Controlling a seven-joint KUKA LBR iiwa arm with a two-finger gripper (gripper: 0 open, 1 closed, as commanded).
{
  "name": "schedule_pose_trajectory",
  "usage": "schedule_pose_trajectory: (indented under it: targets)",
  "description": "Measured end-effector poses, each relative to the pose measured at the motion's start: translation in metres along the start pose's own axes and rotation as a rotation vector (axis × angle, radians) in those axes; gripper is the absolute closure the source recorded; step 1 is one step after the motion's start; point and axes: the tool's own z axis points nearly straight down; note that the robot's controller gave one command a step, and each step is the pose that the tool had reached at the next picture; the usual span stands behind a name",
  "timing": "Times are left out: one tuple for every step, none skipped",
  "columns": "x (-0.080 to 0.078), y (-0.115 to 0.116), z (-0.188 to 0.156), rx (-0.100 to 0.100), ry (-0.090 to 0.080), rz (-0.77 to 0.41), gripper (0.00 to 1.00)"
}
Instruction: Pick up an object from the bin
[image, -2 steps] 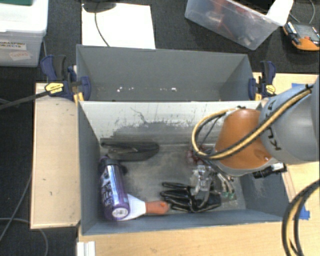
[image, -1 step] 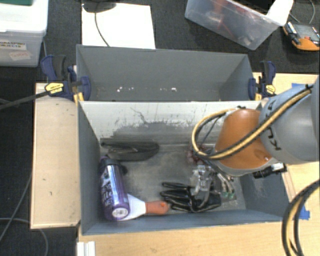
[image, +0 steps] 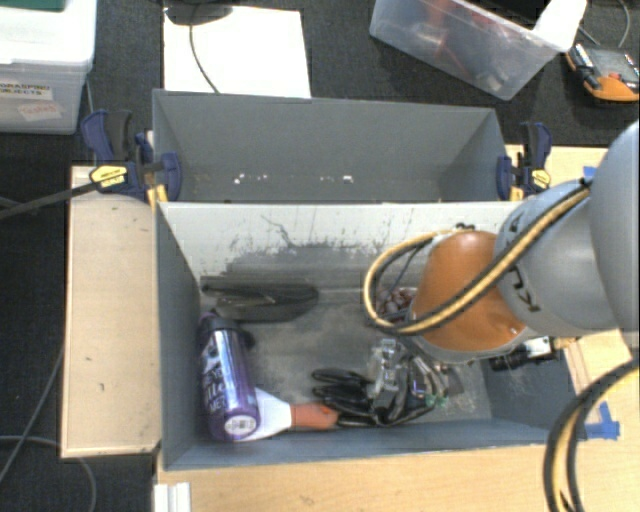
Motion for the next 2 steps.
schedule_pose_trajectory:
  targets:
    - [0.0073, -0.0092, 0.0004, -0.001, -0.001, 0.054, 1.00]
    - [0.0061, -0.0034, 0.0007, 0.000, -0.005, 0.007, 1.00]
